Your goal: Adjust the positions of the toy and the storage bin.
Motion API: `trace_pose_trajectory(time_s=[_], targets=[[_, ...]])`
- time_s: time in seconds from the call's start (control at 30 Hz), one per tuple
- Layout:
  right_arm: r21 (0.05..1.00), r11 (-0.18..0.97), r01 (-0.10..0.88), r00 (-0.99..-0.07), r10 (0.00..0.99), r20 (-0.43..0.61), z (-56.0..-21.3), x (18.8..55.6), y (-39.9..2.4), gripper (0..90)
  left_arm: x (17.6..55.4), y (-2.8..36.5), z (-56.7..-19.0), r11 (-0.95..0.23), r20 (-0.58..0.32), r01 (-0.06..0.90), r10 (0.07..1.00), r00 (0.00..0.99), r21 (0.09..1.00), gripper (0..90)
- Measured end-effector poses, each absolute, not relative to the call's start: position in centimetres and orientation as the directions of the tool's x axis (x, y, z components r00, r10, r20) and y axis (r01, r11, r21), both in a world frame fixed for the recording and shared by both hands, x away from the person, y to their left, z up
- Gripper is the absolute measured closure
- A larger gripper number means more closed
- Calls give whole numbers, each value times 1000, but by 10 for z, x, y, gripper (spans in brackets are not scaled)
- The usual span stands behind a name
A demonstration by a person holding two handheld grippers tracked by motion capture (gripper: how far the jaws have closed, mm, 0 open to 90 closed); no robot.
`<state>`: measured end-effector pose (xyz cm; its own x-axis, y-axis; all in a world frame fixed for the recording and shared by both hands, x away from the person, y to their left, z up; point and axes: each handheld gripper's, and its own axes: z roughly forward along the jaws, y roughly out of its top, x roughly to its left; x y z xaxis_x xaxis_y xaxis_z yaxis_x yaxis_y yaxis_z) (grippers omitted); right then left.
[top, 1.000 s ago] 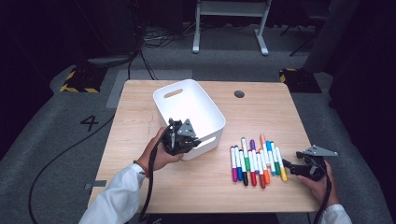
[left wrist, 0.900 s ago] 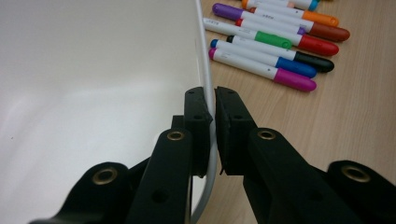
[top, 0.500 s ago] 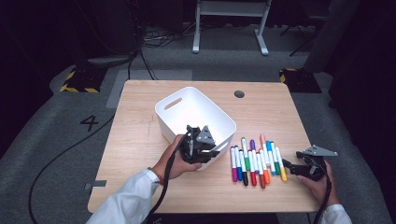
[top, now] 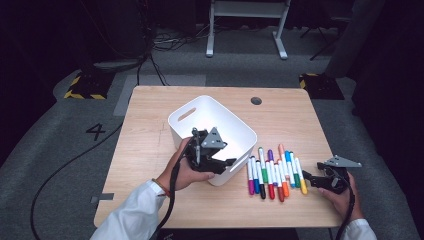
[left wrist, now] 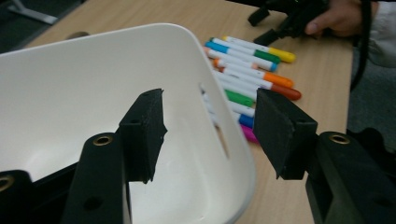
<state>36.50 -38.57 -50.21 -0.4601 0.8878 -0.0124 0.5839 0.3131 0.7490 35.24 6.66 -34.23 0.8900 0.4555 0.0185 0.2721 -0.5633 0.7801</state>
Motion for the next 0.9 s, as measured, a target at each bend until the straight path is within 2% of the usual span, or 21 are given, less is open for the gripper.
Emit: trace_pose_trajectory(time_s=[0.1, 0.13, 0.17, 0.23, 0.27, 0.43, 0.67, 0.77, 0.87, 0.9], targets=[[749, 313, 584, -460, 888, -13, -502, 365, -386, 243, 362, 85, -341, -489, -10, 319, 535, 845, 812, 358], [749, 313, 584, -460, 888, -13, -502, 365, -386, 243, 362, 85, -341, -489, -10, 319, 535, 845, 812, 323], [749, 312, 584, -460, 888, -12, -502, 365, -386, 243, 366, 90, -342, -481, 5, 324, 564, 826, 815, 285], [749, 313, 584, -460, 888, -12, -502, 365, -386, 243, 377, 107, -343, -471, 33, 341, 623, 782, 813, 263], [749, 313, 584, -460, 888, -12, -502, 365, -386, 243, 377, 107, -343, -471, 33, 341, 623, 782, 813, 252], [749, 313, 583, -460, 888, -13, -502, 365, -386, 243, 403, 145, -347, -431, 36, 393, 709, 704, 812, 231], [750, 313, 583, -460, 888, -13, -502, 365, -386, 243, 438, 175, -357, -379, 20, 463, 790, 612, 801, 232], [749, 313, 583, -460, 888, -13, -502, 365, -386, 243, 456, 182, -364, -337, -9, 499, 821, 570, 799, 266], [749, 313, 584, -460, 888, -12, -502, 365, -386, 243, 479, 187, -373, -293, -45, 538, 848, 528, 790, 425], [749, 313, 584, -460, 888, -13, -502, 365, -386, 243, 479, 187, -373, -293, -45, 538, 848, 528, 790, 446]])
